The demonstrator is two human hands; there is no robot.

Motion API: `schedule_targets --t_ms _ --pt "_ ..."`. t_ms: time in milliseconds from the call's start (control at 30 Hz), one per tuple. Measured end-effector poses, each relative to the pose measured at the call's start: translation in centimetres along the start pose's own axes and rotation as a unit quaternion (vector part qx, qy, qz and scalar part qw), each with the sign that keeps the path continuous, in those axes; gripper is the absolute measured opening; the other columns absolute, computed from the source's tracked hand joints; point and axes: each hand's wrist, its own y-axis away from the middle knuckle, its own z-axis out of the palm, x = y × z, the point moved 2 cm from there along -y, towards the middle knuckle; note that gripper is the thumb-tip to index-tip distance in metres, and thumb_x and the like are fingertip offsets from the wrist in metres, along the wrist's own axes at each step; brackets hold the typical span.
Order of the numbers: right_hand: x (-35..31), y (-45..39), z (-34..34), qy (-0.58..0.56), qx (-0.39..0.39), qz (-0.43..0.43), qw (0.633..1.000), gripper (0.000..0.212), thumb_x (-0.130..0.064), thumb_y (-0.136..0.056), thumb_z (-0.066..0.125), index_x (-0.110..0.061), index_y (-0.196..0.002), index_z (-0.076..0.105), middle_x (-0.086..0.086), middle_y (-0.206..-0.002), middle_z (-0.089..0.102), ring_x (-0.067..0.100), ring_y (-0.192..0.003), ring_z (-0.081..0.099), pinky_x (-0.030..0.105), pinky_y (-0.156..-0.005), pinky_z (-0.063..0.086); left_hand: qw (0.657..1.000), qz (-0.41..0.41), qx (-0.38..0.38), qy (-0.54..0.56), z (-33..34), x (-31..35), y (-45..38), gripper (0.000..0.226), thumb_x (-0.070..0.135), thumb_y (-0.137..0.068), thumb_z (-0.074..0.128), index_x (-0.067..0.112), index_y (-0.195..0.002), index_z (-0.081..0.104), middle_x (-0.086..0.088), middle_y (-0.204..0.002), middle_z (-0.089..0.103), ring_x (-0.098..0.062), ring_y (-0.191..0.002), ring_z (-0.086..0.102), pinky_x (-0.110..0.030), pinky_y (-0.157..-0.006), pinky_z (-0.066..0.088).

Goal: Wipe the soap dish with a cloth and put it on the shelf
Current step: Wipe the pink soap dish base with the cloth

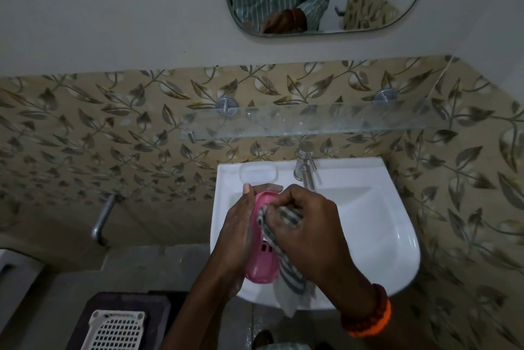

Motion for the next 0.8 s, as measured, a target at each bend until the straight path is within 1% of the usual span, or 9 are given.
schedule_targets --t_ms 100,233,367,433,500,600,667,733,800 --pt "0.0 0.6 0.4 -0.01 0.027 -0.009 1.0 0.008 -0.025 -0.087 0.073 -0.023 -0.087 0.065 -0.014 -0.08 0.068 -0.002 -0.077 0.066 0.013 -0.063 0.056 1.0 -0.018 -0.01 0.005 0.0 0.1 0.2 0.051 0.06 -0.096 0.035 0.029 -0.106 0.075 -0.006 -0.103 0.079 -0.023 -0.096 0.076 -0.042 -0.083 0.06" --pt "-0.2 2.9 0.9 -0.042 -0.069 -0.018 0.997 0.009 -0.018 -0.085 0.076 -0.023 -0.086 0.069 -0.016 -0.081 0.069 -0.004 -0.083 0.066 0.006 -0.067 0.051 0.999 -0.03 0.005 0.036 -0.6 0.1 -0.2 0.052 0.062 -0.098 0.034 0.033 -0.1 0.078 -0.011 -0.103 0.078 -0.029 -0.094 0.075 -0.046 -0.084 0.062" --pt "-0.7 -0.2 -0.3 0.005 -0.018 -0.053 0.998 0.006 -0.021 -0.088 0.073 -0.022 -0.091 0.068 -0.012 -0.084 0.069 -0.002 -0.081 0.064 0.006 -0.068 0.051 0.998 -0.058 -0.003 0.032 -0.4 -0.1 -0.1 0.056 0.065 -0.096 0.034 0.027 -0.112 0.073 -0.011 -0.105 0.078 -0.031 -0.1 0.074 -0.054 -0.092 0.057" --pt "-0.7 -0.2 -0.2 0.002 -0.011 -0.052 0.999 0.006 -0.021 -0.089 0.072 -0.021 -0.092 0.067 -0.01 -0.086 0.069 0.0 -0.08 0.065 0.012 -0.069 0.055 0.998 -0.064 -0.016 0.024 -0.5 0.0 -0.3 0.06 0.07 -0.092 0.036 0.029 -0.117 0.071 -0.012 -0.112 0.076 -0.033 -0.105 0.072 -0.059 -0.096 0.053" --pt "-0.9 1.7 0.6 -0.018 -0.071 -0.06 0.996 0.006 -0.02 -0.087 0.072 -0.024 -0.089 0.067 -0.011 -0.086 0.069 0.002 -0.08 0.066 0.022 -0.071 0.057 0.997 -0.066 0.0 0.04 -1.0 0.7 -0.8 0.064 0.076 -0.083 0.045 0.03 -0.118 0.071 -0.017 -0.117 0.074 -0.037 -0.107 0.071 -0.062 -0.096 0.053" --pt "-0.9 3.3 1.0 -0.01 -0.139 -0.122 0.983 0.008 -0.02 -0.085 0.07 -0.024 -0.087 0.063 -0.012 -0.087 0.067 0.003 -0.083 0.062 0.026 -0.072 0.052 0.995 -0.067 0.001 0.072 -1.3 1.3 -1.5 0.062 0.075 -0.083 0.049 0.027 -0.114 0.073 -0.028 -0.118 0.07 -0.047 -0.109 0.067 -0.064 -0.099 0.049" --pt "-0.6 1.6 0.7 0.014 -0.116 -0.143 0.983 0.01 -0.018 -0.086 0.07 -0.023 -0.089 0.062 -0.011 -0.089 0.064 0.003 -0.084 0.06 0.028 -0.072 0.053 0.993 -0.083 -0.008 0.082 -1.1 1.1 -1.7 0.063 0.073 -0.087 0.047 0.025 -0.118 0.072 -0.028 -0.122 0.067 -0.048 -0.114 0.064 -0.065 -0.101 0.046" --pt "-0.7 0.2 0.1 0.013 -0.082 -0.122 0.989 0.011 -0.018 -0.088 0.072 -0.023 -0.092 0.063 -0.012 -0.092 0.064 0.001 -0.086 0.061 0.023 -0.074 0.055 0.991 -0.095 -0.021 0.094 -0.9 0.9 -1.8 0.062 0.07 -0.089 0.047 0.023 -0.12 0.072 -0.024 -0.121 0.069 -0.042 -0.112 0.066 -0.063 -0.102 0.047" --pt "-0.9 0.4 0.1 -0.011 -0.094 -0.118 0.989 0.012 -0.017 -0.086 0.073 -0.023 -0.091 0.064 -0.013 -0.09 0.065 0.001 -0.085 0.062 0.018 -0.073 0.054 0.989 -0.096 -0.031 0.106 -0.8 0.9 -1.9 0.061 0.069 -0.09 0.048 0.021 -0.12 0.071 -0.024 -0.119 0.069 -0.039 -0.108 0.066 -0.06 -0.104 0.046"
